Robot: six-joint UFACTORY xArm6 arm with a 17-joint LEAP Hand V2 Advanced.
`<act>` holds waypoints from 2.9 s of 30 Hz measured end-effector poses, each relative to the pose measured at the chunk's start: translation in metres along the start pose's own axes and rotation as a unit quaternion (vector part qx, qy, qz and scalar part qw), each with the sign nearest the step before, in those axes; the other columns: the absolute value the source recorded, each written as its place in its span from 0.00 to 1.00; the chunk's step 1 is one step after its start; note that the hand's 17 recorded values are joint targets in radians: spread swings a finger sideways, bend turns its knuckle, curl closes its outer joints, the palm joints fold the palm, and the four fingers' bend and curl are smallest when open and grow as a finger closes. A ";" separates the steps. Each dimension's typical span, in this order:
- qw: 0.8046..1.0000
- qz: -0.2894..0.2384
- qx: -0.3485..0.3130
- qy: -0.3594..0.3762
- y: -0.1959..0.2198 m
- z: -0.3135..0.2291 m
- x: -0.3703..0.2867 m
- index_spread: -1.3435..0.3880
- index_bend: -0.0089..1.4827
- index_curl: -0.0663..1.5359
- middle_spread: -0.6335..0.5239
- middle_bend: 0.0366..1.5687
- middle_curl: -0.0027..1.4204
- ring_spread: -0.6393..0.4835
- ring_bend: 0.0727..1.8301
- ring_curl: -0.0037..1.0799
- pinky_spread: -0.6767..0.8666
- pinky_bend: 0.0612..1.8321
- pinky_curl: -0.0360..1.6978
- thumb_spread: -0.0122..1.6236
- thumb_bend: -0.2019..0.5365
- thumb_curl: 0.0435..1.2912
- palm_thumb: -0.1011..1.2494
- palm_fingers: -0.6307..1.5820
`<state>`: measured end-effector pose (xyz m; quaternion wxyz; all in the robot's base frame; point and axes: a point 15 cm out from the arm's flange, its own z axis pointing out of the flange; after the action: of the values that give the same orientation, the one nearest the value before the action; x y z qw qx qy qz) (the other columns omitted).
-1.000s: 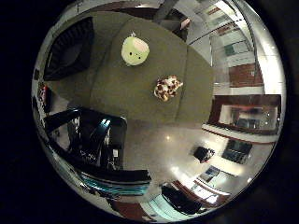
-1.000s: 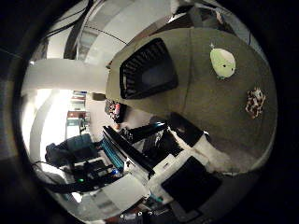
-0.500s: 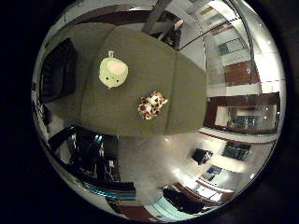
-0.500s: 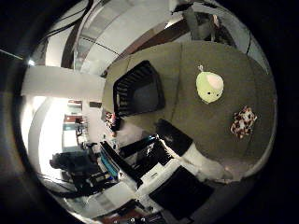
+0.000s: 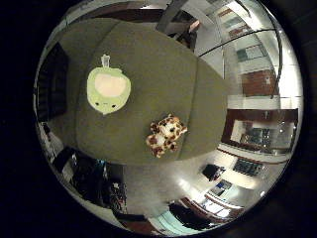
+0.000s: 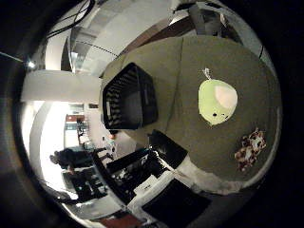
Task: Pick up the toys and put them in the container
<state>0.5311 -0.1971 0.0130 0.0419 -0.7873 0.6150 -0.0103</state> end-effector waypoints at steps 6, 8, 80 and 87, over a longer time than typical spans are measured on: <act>1.000 0.004 -0.017 -0.011 -0.004 0.056 0.011 0.54 0.13 0.25 0.56 0.09 0.20 0.73 0.10 0.24 0.67 0.26 0.06 0.67 0.24 0.20 0.43 0.38; 1.000 0.005 -0.020 -0.013 -0.004 0.070 0.014 0.54 0.13 0.25 0.56 0.09 0.20 0.73 0.10 0.24 0.67 0.27 0.06 0.67 0.24 0.20 0.43 0.37; 0.971 -0.193 0.129 -0.048 -0.021 -0.215 -0.373 0.65 0.77 0.55 0.44 0.86 0.48 0.41 0.78 0.60 0.32 0.77 0.45 0.60 0.26 0.55 0.87 0.81; 0.964 -0.220 0.140 -0.049 -0.011 -0.147 -0.443 0.65 0.77 0.55 0.44 0.86 0.48 0.41 0.78 0.60 0.32 0.76 0.47 0.60 0.25 0.56 0.87 0.81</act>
<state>0.4240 0.2270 0.1757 0.1783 -0.8890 0.4164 -0.0670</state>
